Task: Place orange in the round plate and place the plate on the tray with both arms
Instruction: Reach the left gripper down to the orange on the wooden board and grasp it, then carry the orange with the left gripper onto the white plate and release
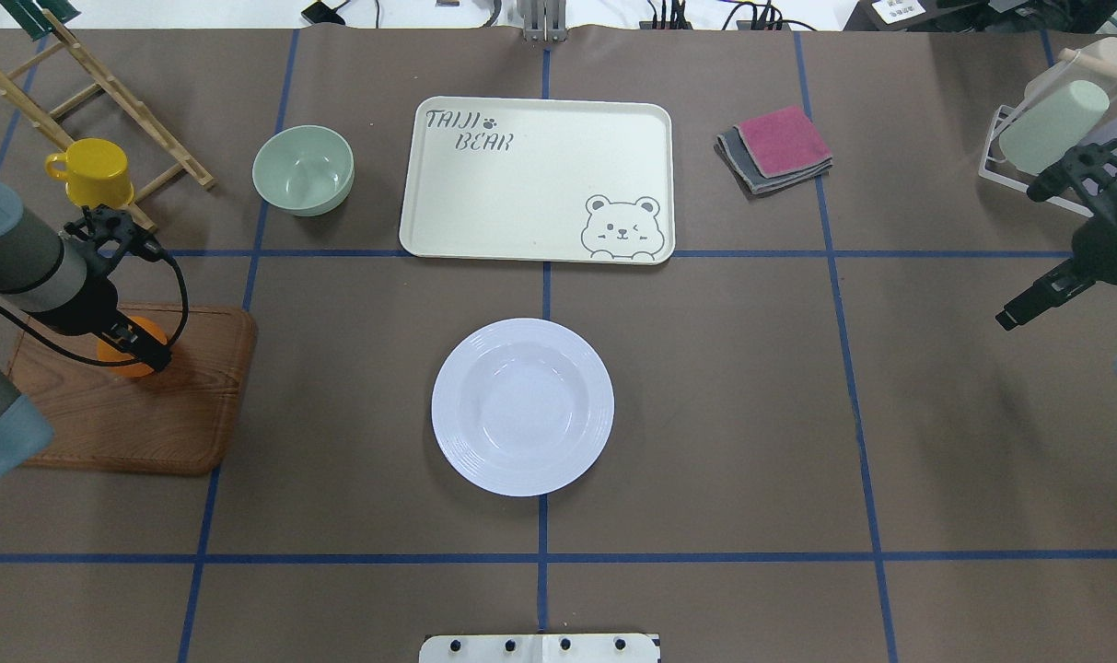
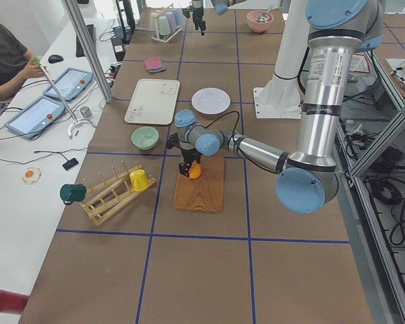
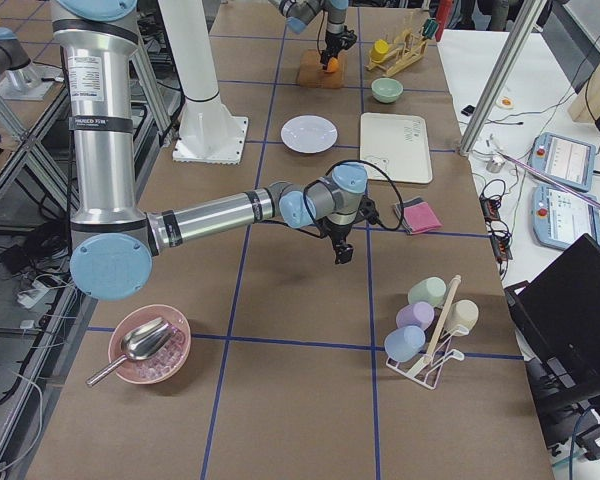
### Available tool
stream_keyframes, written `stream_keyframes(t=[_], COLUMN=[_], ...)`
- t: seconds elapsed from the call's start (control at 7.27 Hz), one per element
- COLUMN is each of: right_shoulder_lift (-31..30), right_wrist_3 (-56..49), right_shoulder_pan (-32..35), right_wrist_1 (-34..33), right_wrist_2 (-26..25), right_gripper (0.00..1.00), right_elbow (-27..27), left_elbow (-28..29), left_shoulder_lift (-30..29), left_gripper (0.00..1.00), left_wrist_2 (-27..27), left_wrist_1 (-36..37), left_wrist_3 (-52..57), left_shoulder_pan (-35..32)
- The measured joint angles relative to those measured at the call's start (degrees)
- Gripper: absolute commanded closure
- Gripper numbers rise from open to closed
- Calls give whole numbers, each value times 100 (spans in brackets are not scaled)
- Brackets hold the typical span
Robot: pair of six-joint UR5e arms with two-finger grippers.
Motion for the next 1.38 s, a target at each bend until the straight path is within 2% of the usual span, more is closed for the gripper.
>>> stream_keyframes(t=[0.14,0.28,0.55,0.69,0.83,1.1,1.38], right_shoulder_lift=[22,50,90,113,145,226,348], right_wrist_3=[28,56,90,94,95,90,79], right_shoulder_pan=[-33,-54,-64,-66,-75,-153,-261], right_wrist_1=[2,0,0,4,6,7,7], right_wrist_2=[0,2,4,-7,-20,-37,-58], right_gripper=[0,0,0,0,0,0,0], right_elbow=[12,17,34,44,56,78,73], left_elbow=[5,1,-61,-129,-183,-189,-56], left_shoulder_lift=[1,4,-105,-340,-740,-1774,-3019], left_gripper=[68,100,100,100,100,100,100], left_wrist_2=[0,0,-129,-285,-393,-350,187], left_wrist_1=[0,0,40,96,171,294,1056], left_wrist_3=[-7,-8,-47,-298,-904,-2499,-3404], left_shoulder_pan=[25,36,43,51,139,839,1476])
